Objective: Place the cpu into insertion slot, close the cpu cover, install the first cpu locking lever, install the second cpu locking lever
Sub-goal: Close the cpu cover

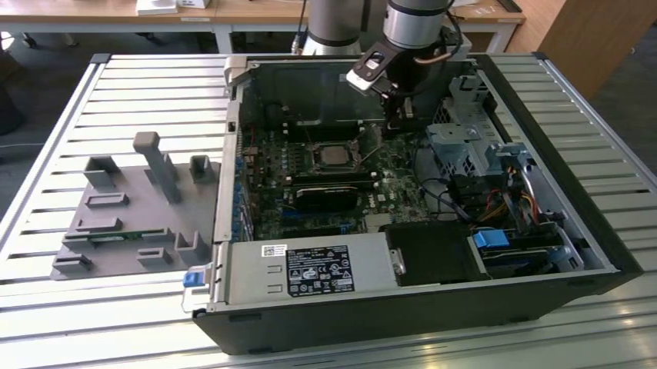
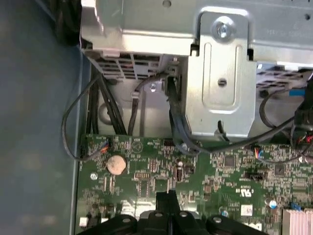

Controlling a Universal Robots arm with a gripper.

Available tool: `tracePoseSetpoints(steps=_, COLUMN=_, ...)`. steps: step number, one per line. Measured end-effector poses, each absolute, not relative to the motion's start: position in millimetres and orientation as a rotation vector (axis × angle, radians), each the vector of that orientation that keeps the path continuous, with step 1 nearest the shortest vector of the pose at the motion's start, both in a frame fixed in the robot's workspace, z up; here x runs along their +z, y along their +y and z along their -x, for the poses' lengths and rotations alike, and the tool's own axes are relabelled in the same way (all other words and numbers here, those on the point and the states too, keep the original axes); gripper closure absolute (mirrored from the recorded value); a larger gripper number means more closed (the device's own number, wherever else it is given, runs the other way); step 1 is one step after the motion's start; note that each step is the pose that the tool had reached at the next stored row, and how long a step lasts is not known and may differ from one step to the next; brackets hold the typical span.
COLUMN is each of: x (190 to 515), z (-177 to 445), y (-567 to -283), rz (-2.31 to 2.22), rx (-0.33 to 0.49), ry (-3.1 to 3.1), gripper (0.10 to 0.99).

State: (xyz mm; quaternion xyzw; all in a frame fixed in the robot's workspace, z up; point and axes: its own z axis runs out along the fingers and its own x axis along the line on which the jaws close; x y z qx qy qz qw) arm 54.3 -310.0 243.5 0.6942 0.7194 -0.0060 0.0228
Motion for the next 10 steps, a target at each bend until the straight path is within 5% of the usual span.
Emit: tracePoseSetpoints(steps=10, x=244, z=-32, y=-310, rz=-2.148, rx=-0.019, ry=2.229, gripper=0.98)
